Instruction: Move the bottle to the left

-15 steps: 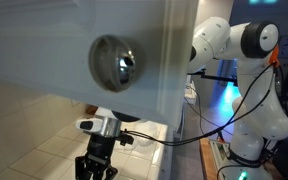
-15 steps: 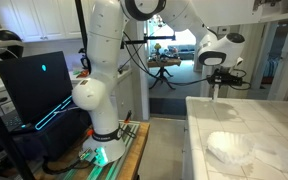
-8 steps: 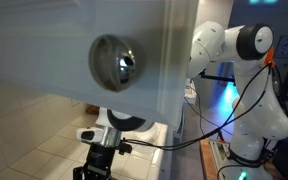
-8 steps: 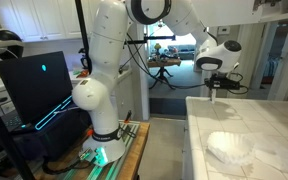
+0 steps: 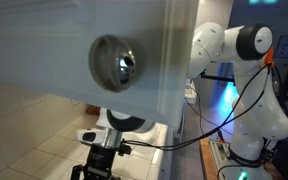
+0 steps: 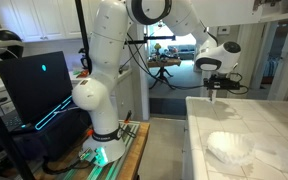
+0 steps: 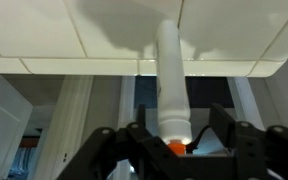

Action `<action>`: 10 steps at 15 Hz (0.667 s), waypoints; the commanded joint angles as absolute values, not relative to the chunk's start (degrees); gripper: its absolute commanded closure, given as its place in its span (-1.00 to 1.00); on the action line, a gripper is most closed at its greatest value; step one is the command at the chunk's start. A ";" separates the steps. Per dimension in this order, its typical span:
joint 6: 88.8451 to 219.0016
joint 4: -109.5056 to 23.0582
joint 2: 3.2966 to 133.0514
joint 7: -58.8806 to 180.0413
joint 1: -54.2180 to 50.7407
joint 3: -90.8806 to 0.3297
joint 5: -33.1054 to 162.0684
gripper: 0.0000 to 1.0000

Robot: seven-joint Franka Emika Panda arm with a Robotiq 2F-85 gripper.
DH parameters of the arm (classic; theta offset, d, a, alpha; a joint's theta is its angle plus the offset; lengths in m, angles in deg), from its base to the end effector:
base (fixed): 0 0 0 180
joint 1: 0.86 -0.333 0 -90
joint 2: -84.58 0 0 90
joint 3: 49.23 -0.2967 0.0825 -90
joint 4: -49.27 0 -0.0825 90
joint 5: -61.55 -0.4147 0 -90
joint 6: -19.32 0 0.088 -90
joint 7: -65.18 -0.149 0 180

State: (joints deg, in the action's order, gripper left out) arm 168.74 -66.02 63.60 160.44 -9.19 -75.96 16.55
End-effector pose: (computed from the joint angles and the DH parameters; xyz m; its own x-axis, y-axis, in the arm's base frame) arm 0.5359 0.3736 0.2376 -0.0210 0.7896 0.6132 0.9992 -0.0038 0.0391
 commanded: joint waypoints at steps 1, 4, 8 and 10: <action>170.93 -67.87 66.64 158.19 -10.69 -74.87 16.21 -0.96; 174.03 -69.61 69.57 152.38 -12.22 -73.73 17.73 -1.00; 178.30 -73.64 75.18 139.35 -14.81 -70.18 25.20 -1.00; 174.61 -76.87 79.21 130.76 -15.48 -66.78 32.91 -1.00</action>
